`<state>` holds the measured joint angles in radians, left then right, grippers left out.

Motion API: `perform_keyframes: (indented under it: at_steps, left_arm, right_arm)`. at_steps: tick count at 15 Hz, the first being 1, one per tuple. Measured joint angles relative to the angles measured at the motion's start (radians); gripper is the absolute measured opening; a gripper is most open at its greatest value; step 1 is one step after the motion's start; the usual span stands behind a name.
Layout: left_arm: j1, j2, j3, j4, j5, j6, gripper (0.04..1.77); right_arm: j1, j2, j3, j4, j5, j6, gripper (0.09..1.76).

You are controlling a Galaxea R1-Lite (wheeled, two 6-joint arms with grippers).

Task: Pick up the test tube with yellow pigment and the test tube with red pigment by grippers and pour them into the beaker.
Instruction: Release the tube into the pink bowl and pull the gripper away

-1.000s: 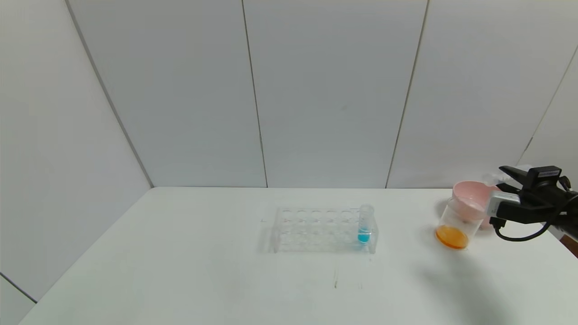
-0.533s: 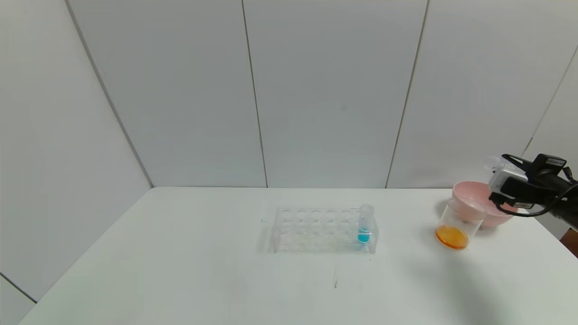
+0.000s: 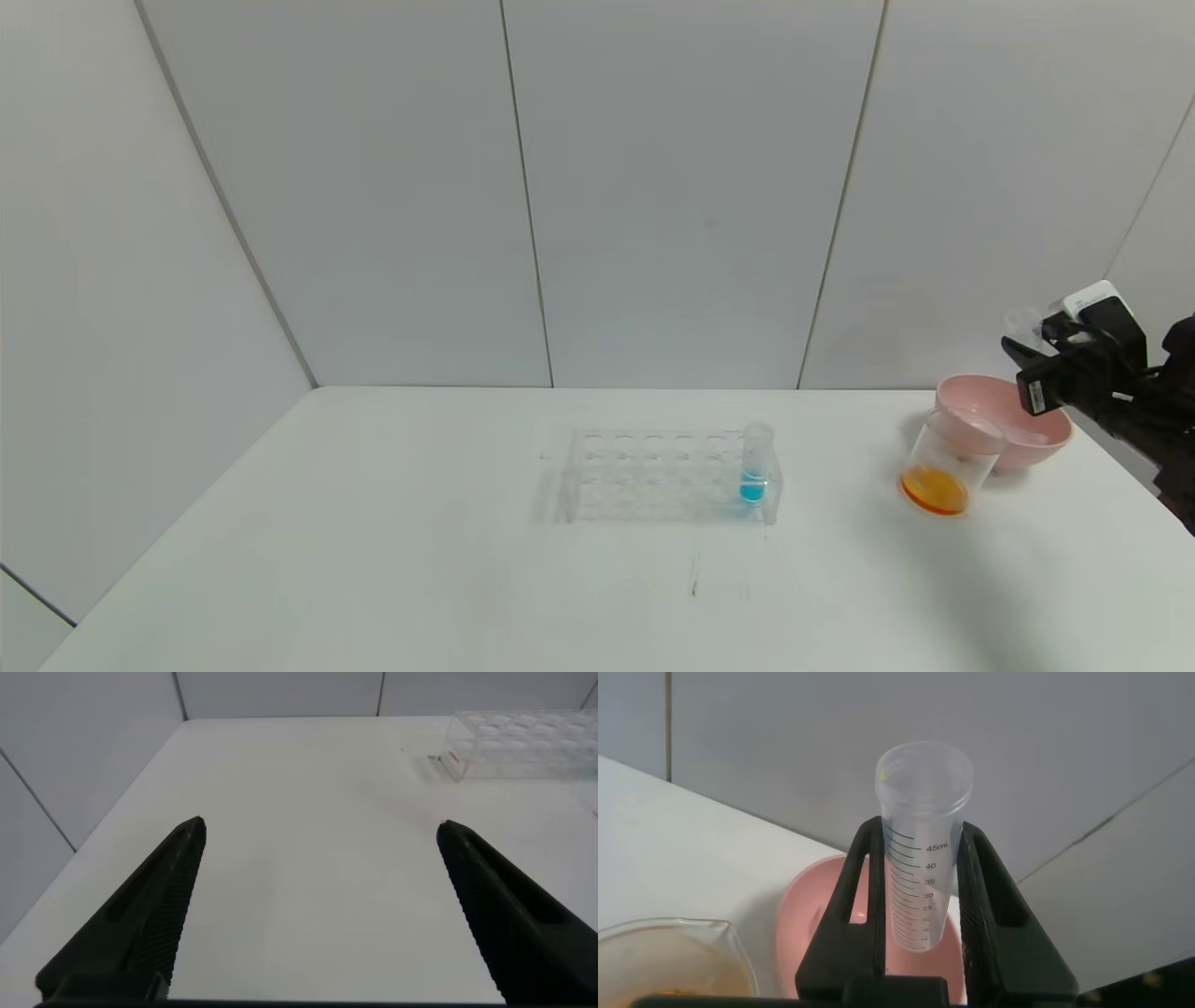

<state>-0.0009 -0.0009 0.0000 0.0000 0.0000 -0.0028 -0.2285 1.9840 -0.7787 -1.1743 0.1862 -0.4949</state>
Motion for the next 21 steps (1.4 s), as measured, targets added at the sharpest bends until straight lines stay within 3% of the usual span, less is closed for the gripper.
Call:
perform_keyframes:
  at_steps: [2, 4, 8, 13, 17, 21]
  left_arm:
    - [0.000, 0.000, 0.000, 0.000, 0.000, 0.000, 1.76]
    - [0.000, 0.000, 0.000, 0.000, 0.000, 0.000, 1.76]
    - [0.000, 0.000, 0.000, 0.000, 0.000, 0.000, 1.76]
    - [0.000, 0.000, 0.000, 0.000, 0.000, 0.000, 1.76]
    - [0.000, 0.000, 0.000, 0.000, 0.000, 0.000, 1.76]
    - [0.000, 0.000, 0.000, 0.000, 0.000, 0.000, 1.76]
  right_arm:
    - [0.000, 0.033, 0.001, -0.005, -0.028, 0.169, 0.52]
    - [0.001, 0.059, 0.007, -0.021, -0.033, 0.255, 0.54]
    - [0.004, 0.090, 0.010, -0.042, -0.033, 0.290, 1.01]
    - [-0.004, 0.083, -0.001, -0.050, -0.034, 0.294, 1.35]
    - [-0.027, -0.013, -0.047, -0.056, -0.031, 0.340, 1.49]
    - [-0.060, -0.275, -0.063, 0.016, -0.031, 0.406, 1.57]
